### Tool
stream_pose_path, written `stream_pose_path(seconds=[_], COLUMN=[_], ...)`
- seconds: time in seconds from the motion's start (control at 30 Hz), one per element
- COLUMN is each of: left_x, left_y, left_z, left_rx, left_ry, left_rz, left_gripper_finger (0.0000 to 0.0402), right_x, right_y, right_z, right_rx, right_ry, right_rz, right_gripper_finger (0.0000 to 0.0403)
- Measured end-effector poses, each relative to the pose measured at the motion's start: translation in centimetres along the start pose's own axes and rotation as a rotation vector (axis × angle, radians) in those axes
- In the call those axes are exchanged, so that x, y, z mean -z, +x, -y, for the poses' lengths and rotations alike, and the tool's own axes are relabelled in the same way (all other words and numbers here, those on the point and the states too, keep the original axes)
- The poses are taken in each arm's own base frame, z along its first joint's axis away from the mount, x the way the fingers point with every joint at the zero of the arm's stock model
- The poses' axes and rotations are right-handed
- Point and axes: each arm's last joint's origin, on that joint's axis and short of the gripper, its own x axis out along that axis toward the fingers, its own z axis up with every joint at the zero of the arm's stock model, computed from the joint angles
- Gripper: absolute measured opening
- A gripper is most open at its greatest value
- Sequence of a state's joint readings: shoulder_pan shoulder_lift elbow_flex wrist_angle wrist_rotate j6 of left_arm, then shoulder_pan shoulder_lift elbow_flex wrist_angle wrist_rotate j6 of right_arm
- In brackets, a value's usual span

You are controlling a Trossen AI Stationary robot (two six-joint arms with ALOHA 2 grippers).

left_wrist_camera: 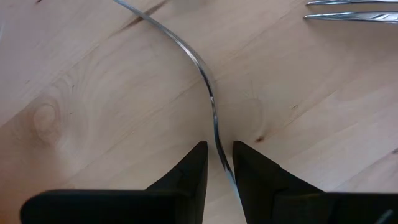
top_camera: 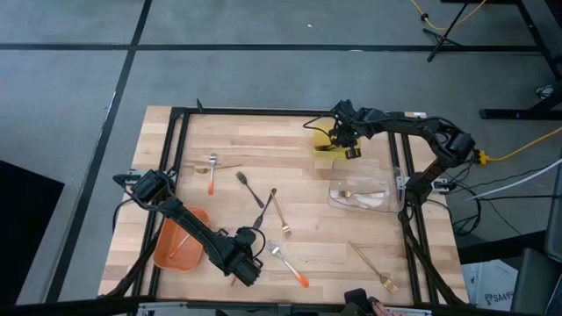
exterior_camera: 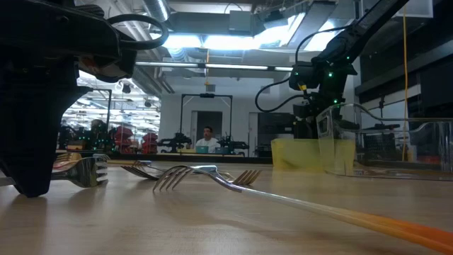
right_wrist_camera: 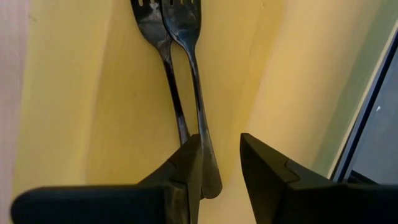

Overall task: Sort silverware by color (type)
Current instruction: Put the black fork into the yellow bin

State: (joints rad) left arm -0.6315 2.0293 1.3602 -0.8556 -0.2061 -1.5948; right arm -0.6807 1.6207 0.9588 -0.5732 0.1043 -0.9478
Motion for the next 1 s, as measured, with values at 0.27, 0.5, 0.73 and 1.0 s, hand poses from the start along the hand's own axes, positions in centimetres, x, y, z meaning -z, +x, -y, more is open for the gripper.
stream_pose_path(seconds=[0.27,0.5,0.73,1.0], left_x=[0.0,0.0,0.0,0.0], left_y=[0.0,0.0,0.0,0.0], left_z=[0.0,0.1,0.1,0.1], left_rx=[0.003,0.01,0.01,0.009], left_ry=[-0.001,-0.003,-0.003,-0.002], left_rz=[0.0,0.0,-0.001,-0.009], left_gripper_finger=[0.0063,0.0013,0.0007,0.0004], right_x=[0.0,0.2,0.3,0.7], right_y=[0.0,-0.3,-1.8,-5.5], right_z=[0.0,0.0,0.2,0.1], right_rx=[0.002,0.026,0.067,0.16], right_ry=[0.0,-0.001,0.006,0.02], right_rz=[-0.002,-0.036,-0.007,0.061], right_gripper_finger=[0.0099,0.0099,0.0099,0.0099])
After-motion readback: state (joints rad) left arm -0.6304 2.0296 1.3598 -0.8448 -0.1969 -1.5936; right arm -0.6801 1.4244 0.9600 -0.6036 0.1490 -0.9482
